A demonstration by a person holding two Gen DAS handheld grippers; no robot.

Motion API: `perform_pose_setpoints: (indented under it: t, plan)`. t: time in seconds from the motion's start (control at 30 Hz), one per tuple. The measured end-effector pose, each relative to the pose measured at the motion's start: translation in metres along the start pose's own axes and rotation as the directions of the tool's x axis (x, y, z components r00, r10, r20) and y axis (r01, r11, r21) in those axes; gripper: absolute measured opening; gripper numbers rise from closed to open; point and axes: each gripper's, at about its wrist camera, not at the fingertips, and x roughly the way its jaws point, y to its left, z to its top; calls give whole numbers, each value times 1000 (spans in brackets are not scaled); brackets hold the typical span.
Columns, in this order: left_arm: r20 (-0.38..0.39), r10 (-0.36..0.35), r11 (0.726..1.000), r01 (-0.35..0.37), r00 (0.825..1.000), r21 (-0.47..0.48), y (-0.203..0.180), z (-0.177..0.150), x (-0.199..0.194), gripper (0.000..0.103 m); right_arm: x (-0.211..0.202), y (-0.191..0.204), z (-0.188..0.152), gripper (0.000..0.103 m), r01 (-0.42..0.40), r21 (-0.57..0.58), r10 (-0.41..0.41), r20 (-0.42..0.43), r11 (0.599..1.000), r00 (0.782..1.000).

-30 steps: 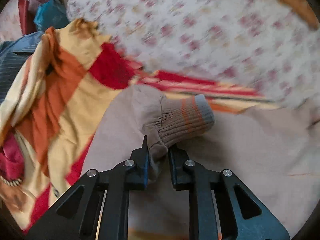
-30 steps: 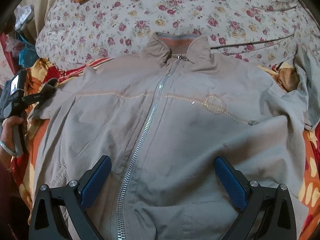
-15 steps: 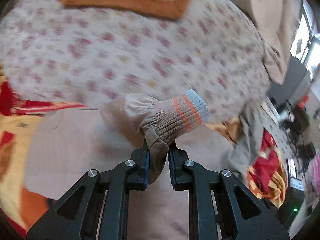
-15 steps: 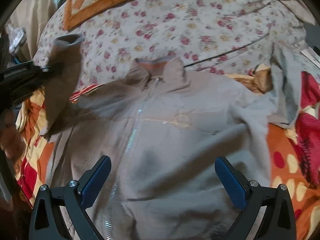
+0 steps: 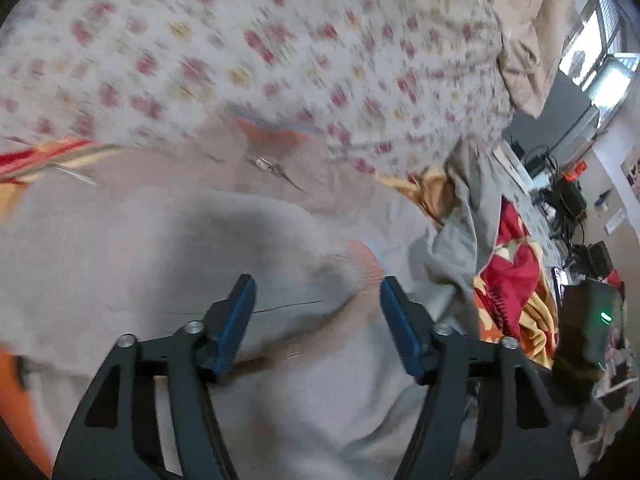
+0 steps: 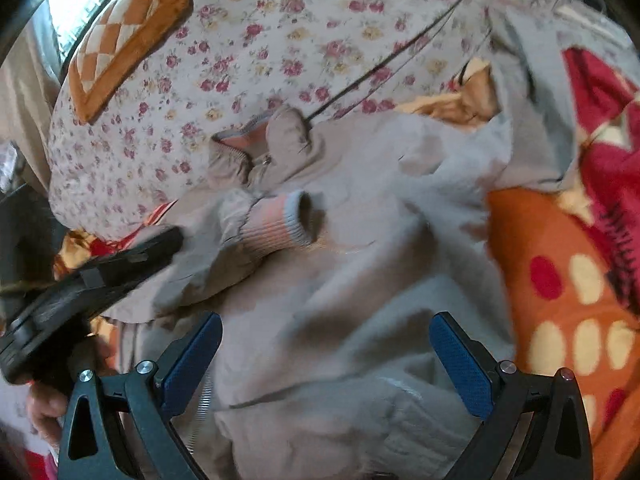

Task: Fold large clothes
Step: 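Carry the sleeve across the jacket body toward the zipper and release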

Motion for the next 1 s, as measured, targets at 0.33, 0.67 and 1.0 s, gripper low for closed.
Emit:
perform_pose_setpoints:
  t: [0.33, 0.67, 1.0]
  plan:
    - [67, 527, 843, -511, 847, -170, 129, -52, -86, 69, 79, 53, 26, 86, -164, 17, 165, -124, 986, 978]
    - [117, 462, 839, -391, 879, -378, 172, -62, -97, 69, 31, 50, 55, 13, 19, -101, -3, 158, 995, 987]
    - [139, 449, 877, -405, 883, -259, 142, -49, -78, 69, 52, 18, 41, 94, -163, 63, 165, -20, 985, 986]
